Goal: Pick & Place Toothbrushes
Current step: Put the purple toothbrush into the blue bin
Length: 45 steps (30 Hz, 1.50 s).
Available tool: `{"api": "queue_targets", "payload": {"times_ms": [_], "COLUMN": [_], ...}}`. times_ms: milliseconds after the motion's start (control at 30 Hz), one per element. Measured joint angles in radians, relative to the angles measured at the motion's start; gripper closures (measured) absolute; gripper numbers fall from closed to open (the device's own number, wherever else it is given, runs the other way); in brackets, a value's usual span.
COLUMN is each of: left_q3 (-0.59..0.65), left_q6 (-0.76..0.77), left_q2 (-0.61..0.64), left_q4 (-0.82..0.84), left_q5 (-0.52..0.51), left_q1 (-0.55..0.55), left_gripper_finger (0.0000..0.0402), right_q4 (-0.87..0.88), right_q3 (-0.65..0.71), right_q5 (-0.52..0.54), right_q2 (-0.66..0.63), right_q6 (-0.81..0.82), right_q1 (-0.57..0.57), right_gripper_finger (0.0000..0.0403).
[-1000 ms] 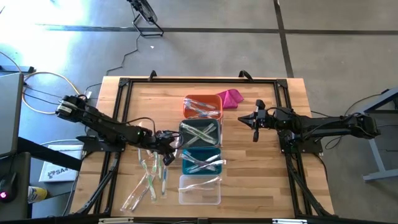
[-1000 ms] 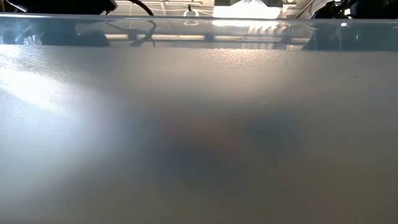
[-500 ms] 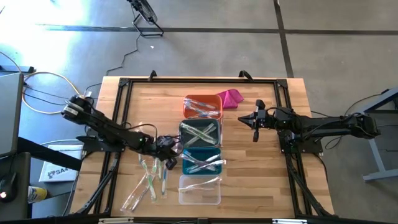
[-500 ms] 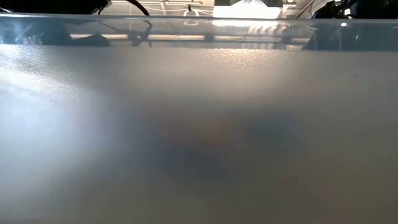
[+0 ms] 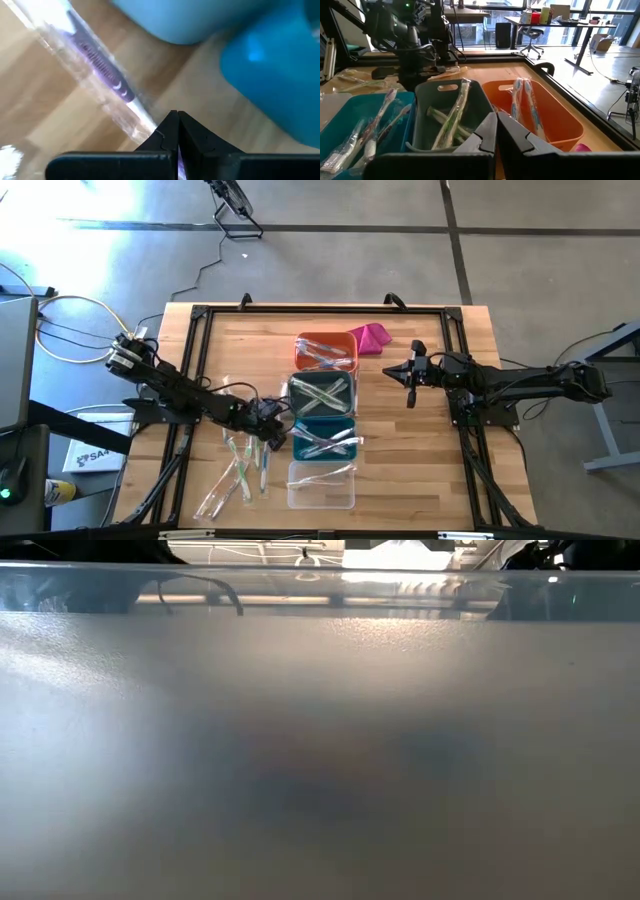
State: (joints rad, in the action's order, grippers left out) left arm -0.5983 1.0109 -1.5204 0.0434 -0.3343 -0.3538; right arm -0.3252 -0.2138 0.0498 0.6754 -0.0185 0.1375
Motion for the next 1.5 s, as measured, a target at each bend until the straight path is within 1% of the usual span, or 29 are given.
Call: {"api": "queue_targets", "payload": {"times_ms": [133, 533, 700, 900, 967, 1033, 1200, 1333, 1500], "left_q3": [-0.002, -0.003, -0.005, -0.08, -0.104, -0.124, -0.146, -0.147, -0.147], "left_q6": [0.02, 0.025, -0.015, -0.126, -0.156, -0.169, -0.148, -0.128, -0.075], "left_q2": [0.001, 0.001, 0.001, 0.007, 0.023, 0.051, 0.151, 0.238, 0.319], "left_q4": [0.066, 0.203, 0.196, 0.208, 0.241, 0.308, 0.496, 0.604, 0.663], "left_q5": [-0.067, -0.196, -0.205, -0.201, -0.214, -0.235, -0.268, -0.278, -0.297], "left_q1": [0.0, 0.0, 0.001, 0.002, 0.002, 0.002, 0.001, 0.002, 0.037], "left_gripper_finger": [0.0401, 0.0401, 0.0401, 0.0401, 0.0401, 0.0401, 0.0401, 0.0401, 0.0401], "right_q4": [0.0, 0.0, 0.0, 0.0, 0.0, 0.0, 0.005, -0.001, -0.009], "right_q3": [0.0, 0.0, 0.0, 0.0, 0.0, 0.0, 0.001, 0.001, 0.001], "right_q5": [0.0, 0.0, 0.0, 0.0, 0.0, -0.001, -0.001, -0.001, -0.001], "right_q2": [0.0, 0.0, 0.0, 0.0, 0.0, 0.0, 0.0, 0.0, 0.0], "right_q6": [0.0, 0.0, 0.0, 0.0, 0.0, 0.0, 0.0, 0.0, 0.0], "right_q1": [0.0, 0.0, 0.0, 0.0, 0.0, 0.0, 0.0, 0.0, 0.0], "right_gripper_finger": [0.0398, 0.0398, 0.0398, 0.0398, 0.0398, 0.0398, 0.0398, 0.0398, 0.0398]}}
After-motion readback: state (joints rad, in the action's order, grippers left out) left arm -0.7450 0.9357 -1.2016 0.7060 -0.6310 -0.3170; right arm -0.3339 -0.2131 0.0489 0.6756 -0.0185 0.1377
